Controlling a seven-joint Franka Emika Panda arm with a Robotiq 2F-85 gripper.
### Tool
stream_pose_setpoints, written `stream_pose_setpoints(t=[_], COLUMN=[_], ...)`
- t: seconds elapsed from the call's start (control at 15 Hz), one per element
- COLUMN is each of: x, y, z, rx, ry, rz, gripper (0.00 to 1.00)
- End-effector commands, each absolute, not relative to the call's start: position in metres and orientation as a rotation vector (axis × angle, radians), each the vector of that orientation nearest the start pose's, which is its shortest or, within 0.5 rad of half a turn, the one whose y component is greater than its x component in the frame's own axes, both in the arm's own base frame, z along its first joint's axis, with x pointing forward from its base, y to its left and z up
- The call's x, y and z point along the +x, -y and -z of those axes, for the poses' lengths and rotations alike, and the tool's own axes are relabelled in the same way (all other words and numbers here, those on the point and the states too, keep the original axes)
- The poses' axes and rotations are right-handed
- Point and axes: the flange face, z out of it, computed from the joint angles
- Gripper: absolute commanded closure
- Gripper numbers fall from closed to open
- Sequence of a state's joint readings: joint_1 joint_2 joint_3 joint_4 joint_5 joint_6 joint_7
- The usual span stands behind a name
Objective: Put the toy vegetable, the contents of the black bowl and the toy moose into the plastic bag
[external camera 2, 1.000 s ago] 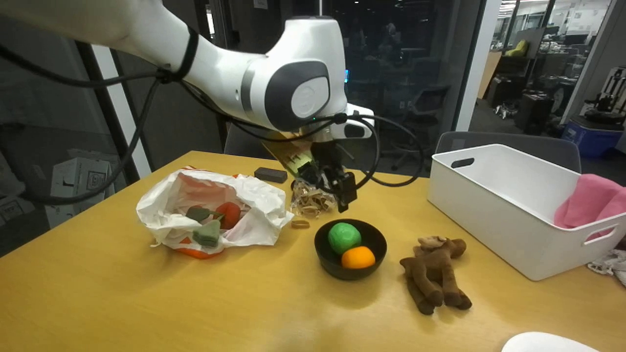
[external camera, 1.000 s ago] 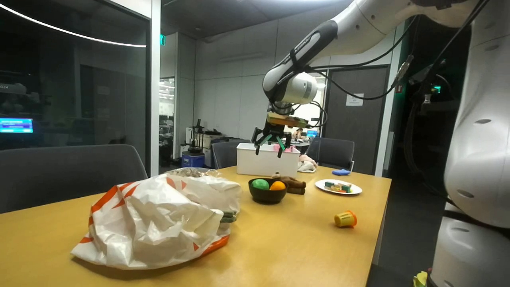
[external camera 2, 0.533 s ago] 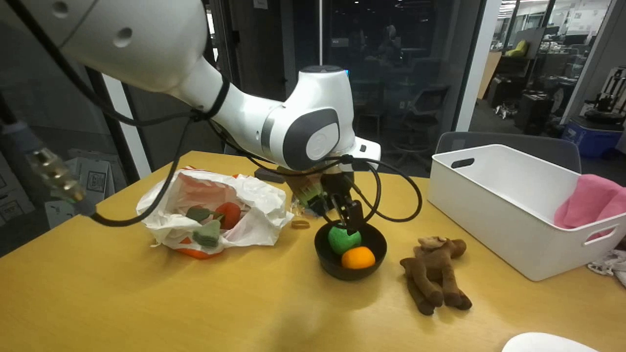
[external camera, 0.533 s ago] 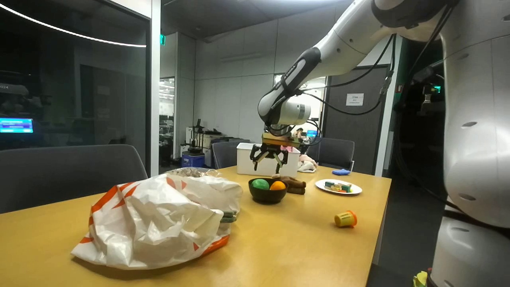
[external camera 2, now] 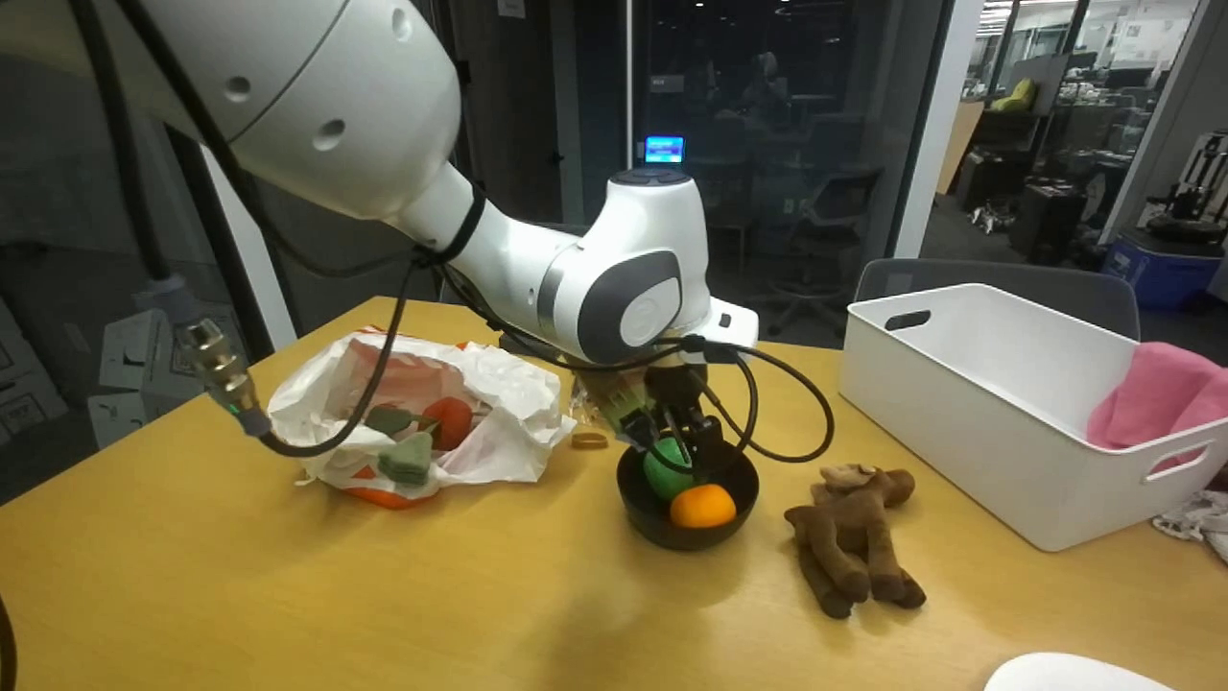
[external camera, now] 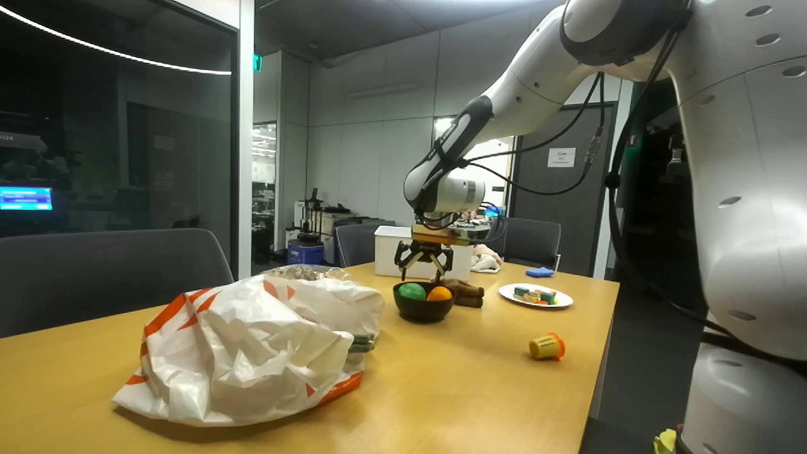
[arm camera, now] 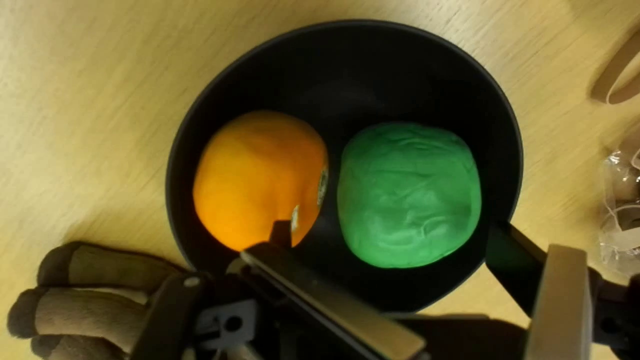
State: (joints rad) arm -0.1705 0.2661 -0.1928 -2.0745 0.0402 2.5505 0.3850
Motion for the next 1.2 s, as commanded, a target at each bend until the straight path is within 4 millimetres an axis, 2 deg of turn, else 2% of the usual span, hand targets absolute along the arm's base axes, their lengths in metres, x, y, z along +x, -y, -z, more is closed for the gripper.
stream_pose_setpoints(t=[0.0,0.2,0.27,0.4,0.53,0.67,0.87,1.13], x=[0.579,0.580,0.580,0.579,0.579,0.578,0.574,0.563], y=[0.217,0.219,0.219,0.218,0.219,0.219,0.208,0.172], z=[-0.315,-0.305,-0.304,-0.303,-0.305,-0.313,-0.340,-0.395], rx=[-2.876,-2.848,-2.841,-2.830,-2.822,-2.823,-2.838,-2.942], ry=[-1.194,-1.218,-1.219,-1.224,-1.232,-1.245,-1.221,-1.104], rz=[0.365,0.348,0.340,0.330,0.334,0.341,0.360,0.379], gripper=[0.00,0.01,0.25,0.29,0.47,0.51,0.51,0.51])
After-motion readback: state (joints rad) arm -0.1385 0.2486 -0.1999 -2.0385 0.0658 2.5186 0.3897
